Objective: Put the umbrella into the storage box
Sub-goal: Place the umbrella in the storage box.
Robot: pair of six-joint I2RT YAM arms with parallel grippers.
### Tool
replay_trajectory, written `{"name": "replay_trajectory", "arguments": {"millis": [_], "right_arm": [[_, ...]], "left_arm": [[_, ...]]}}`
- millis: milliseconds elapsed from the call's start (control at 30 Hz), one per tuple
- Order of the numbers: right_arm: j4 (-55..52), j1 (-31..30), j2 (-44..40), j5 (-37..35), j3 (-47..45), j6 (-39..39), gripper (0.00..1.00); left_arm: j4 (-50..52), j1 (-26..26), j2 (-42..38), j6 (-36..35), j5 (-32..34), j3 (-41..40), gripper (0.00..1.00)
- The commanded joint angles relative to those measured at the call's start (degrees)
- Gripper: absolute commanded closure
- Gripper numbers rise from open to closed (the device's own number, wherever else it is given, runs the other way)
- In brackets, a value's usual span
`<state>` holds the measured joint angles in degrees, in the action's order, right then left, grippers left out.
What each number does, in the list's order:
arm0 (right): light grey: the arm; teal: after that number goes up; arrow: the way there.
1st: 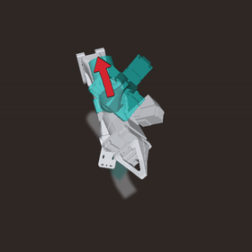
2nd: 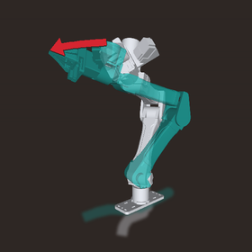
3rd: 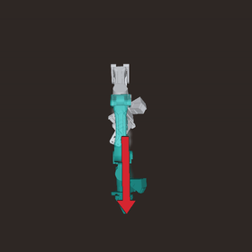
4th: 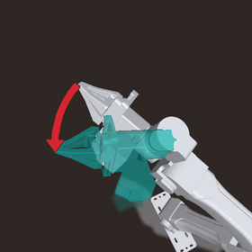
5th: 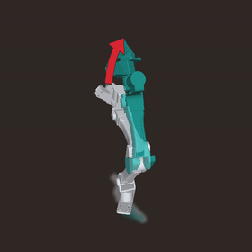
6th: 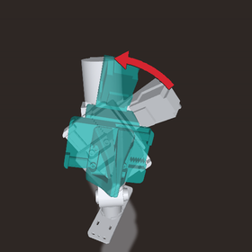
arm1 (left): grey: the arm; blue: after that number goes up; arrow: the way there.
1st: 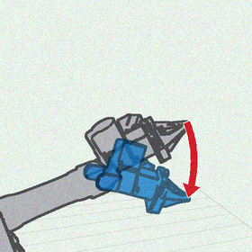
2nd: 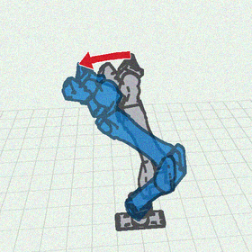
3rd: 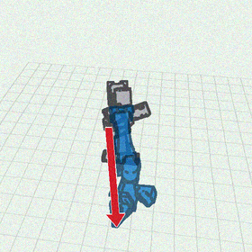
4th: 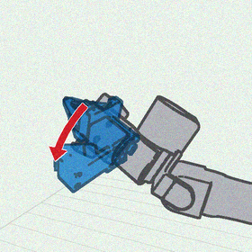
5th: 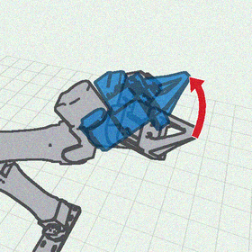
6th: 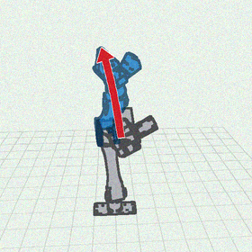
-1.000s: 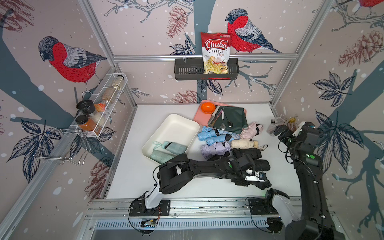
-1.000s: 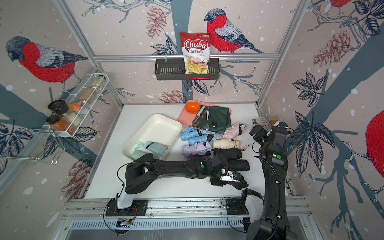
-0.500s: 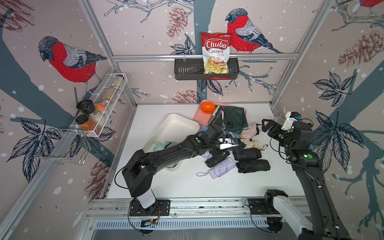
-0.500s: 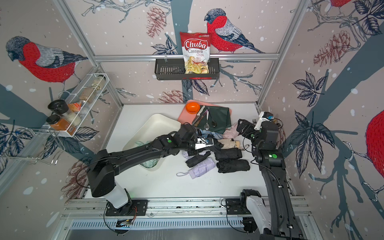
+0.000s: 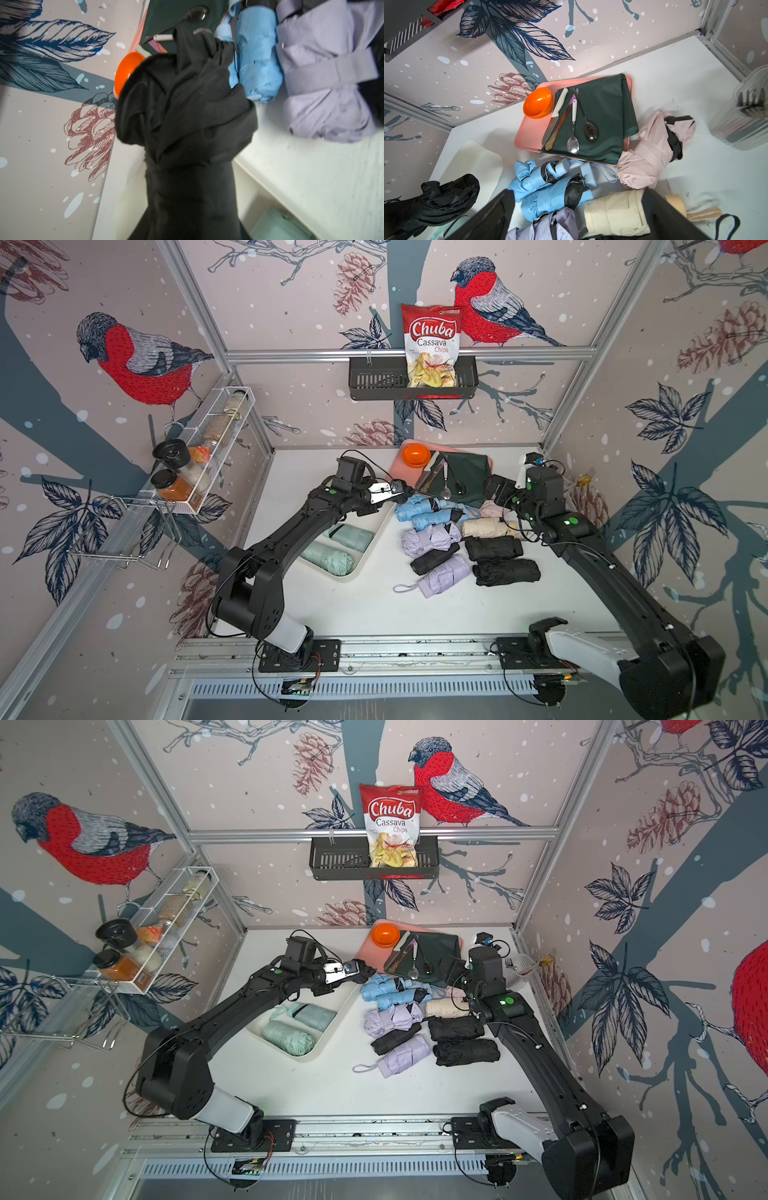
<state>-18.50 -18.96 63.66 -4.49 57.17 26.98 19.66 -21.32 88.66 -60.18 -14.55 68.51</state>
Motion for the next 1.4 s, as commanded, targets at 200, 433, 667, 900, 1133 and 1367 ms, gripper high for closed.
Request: {"name": "replay_trajectory", "arguments": {"millis": [200,433,667,900,1133,1367], "right_arm": [[2.9,-1.8,3.3,-3.2,2.1,1.5,0.0],[3.0,-3.0,6.3,-3.4,3.7,2.0,0.0],[3.6,-4.3,9.0,-3.4,4.7,2.3,0.0],[4.6,-5.8,12.2,-2.7,6.1,2.4,0.0],[4.7,-7.3,15.4,-2.7,7.9,1.9,0.0],[4.3,-7.7,15.8,-2.6,8.8,1.2,0.0]], "left_arm": [[6.5,6.5,8.2,-10.1,1.3,6.5,1.0],[8.5,7.0,15.6,-11.9,4.2,10.3,0.99],[8.4,6.8,22.9,-13.3,6.4,15.1,0.91],[9.9,6.6,27.7,-14.5,10.0,18.6,0.61],[8.4,6.0,28.3,-14.4,11.0,19.2,0.04],[7.7,5.9,25.4,-12.8,10.2,19.0,0.03]]}}
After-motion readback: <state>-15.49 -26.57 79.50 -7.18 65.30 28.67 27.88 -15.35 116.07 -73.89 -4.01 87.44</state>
